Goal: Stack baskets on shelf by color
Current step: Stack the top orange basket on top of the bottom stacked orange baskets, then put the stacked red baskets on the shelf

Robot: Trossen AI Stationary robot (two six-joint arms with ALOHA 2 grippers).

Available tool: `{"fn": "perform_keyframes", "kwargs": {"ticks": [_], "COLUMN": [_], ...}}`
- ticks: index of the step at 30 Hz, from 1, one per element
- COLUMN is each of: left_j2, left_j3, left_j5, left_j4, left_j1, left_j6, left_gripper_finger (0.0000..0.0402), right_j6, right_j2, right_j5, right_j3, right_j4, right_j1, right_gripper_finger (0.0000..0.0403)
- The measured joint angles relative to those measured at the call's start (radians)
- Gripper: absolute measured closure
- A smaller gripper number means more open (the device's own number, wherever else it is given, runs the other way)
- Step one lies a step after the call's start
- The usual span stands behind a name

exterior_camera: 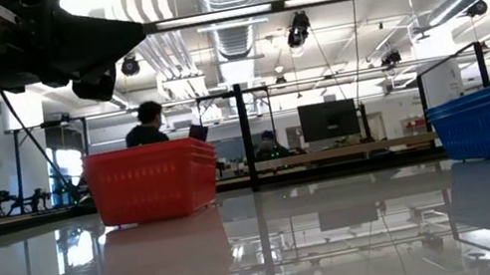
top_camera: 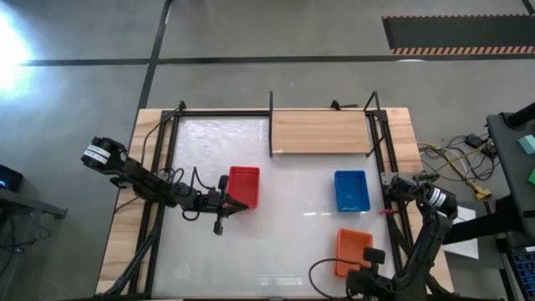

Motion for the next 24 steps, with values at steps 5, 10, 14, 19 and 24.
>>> {"fn": "perform_keyframes", "kwargs": {"ticks": [5, 10, 14, 19, 24], "left_j2": [0.000, 0.000, 0.000, 0.000, 0.000], "left_j3": [0.001, 0.005, 0.005, 0.005, 0.005], "left_j5": [0.000, 0.000, 0.000, 0.000, 0.001], "left_j4": [0.000, 0.000, 0.000, 0.000, 0.000], "left_j1": [0.000, 0.000, 0.000, 0.000, 0.000], "left_j6": [0.000, 0.000, 0.000, -0.001, 0.000], "left_gripper_finger": [0.0402, 0.0402, 0.0402, 0.0402, 0.0402], "right_j6": [0.050, 0.052, 0.078, 0.083, 0.006], "right_j2": [0.000, -0.006, -0.024, -0.038, -0.038], "right_j5": [-0.010, -0.047, -0.063, -0.052, 0.038], "right_j3": [0.000, 0.000, 0.002, 0.001, -0.018], "right_j4": [-0.025, -0.022, -0.006, 0.003, 0.060], "right_j1": [0.000, 0.000, 0.000, 0.000, 0.000], "right_gripper_finger": [0.0339, 0.0296, 0.0286, 0.0304, 0.0351]}}
